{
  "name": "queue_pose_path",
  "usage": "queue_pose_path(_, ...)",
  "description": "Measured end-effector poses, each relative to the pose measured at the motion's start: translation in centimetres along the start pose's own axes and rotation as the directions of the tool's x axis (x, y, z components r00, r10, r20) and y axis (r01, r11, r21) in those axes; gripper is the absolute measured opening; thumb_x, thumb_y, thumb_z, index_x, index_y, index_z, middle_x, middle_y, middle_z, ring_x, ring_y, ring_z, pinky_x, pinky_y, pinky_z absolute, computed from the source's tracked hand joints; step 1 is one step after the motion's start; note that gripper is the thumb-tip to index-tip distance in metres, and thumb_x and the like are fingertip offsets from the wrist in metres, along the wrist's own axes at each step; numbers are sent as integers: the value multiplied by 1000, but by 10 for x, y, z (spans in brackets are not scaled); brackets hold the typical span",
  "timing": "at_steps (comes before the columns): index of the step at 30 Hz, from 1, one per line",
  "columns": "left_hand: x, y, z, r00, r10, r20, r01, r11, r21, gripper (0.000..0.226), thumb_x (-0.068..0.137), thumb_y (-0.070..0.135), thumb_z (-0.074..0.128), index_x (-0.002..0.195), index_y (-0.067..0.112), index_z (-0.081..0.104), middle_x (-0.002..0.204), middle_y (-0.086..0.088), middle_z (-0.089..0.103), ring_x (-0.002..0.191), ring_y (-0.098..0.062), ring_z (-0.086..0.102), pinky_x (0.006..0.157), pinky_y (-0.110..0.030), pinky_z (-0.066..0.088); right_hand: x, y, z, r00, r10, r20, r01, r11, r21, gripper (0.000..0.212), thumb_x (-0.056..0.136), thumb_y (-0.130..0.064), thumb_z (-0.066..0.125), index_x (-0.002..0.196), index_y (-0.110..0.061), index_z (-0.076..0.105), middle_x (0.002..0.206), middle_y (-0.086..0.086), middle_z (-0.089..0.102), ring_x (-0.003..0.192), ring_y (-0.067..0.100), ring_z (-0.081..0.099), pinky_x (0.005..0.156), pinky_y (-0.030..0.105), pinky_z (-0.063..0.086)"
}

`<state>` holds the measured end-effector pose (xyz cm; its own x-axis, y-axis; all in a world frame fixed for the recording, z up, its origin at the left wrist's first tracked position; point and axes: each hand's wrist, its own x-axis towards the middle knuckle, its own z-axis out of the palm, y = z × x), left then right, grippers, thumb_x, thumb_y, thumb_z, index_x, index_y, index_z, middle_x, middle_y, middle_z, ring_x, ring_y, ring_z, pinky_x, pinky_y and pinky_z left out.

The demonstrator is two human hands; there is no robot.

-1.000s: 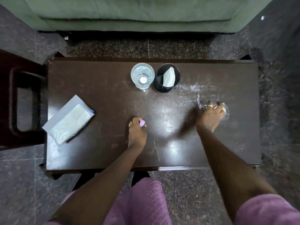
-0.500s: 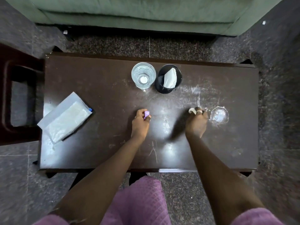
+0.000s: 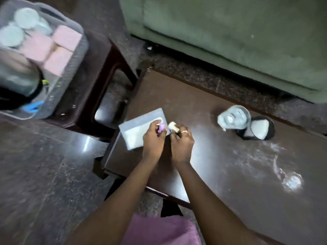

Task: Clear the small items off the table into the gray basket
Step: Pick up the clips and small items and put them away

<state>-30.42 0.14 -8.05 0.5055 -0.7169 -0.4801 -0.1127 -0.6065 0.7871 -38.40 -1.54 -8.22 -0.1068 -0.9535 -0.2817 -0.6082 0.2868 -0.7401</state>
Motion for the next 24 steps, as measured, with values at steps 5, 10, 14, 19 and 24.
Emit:
queue_pose_path(5, 46, 15, -131, 924, 85, -373, -90, 996, 2, 29, 84, 19, 64, 112, 21, 60, 103, -3, 69, 94, -16, 62, 83, -19, 42, -12, -112, 80, 959, -235, 159, 215, 968, 133, 24, 79, 0, 59, 103, -4, 66, 105, 15, 66, 95, 31, 64, 87, 39, 49)
queue_pose_path(10, 85, 22, -244, 766, 145, -626, -102, 989, 105, 27, 84, 16, 60, 111, 12, 61, 102, -8, 68, 89, -20, 61, 80, -19, 39, -28, -202, 153, 898, -402, 180, 367, 909, 199, 20, 77, -3, 67, 97, 0, 67, 92, 19, 70, 86, 33, 65, 80, 32, 44)
queue_pose_path(14, 115, 12, -296, 780, 78, -621, 66, 976, 206, 28, 87, 21, 57, 115, 20, 59, 106, -11, 68, 98, -30, 61, 82, -34, 45, -35, -249, 204, 859, -476, 190, 444, 876, 188, 19, 77, -11, 70, 92, 0, 67, 89, 19, 68, 95, 37, 59, 85, 41, 44)
queue_pose_path(19, 143, 2, -317, 830, -28, -557, 258, 905, 339, 23, 90, 23, 49, 112, 18, 56, 116, -14, 62, 107, -35, 56, 81, -39, 45, -27, -270, 255, 847, -439, 300, 481, 873, -80, 19, 86, -28, 60, 91, -10, 64, 97, 12, 68, 113, 28, 46, 92, 41, 33)
queue_pose_path(24, 148, 2, -310, 851, 0, -526, 236, 894, 381, 35, 92, 25, 49, 127, 18, 47, 127, -11, 55, 113, -33, 54, 84, -40, 45, -20, -260, 266, 835, -466, 294, 506, 859, -76, 24, 87, -31, 58, 96, -9, 66, 112, 9, 67, 119, 27, 43, 99, 42, 31)
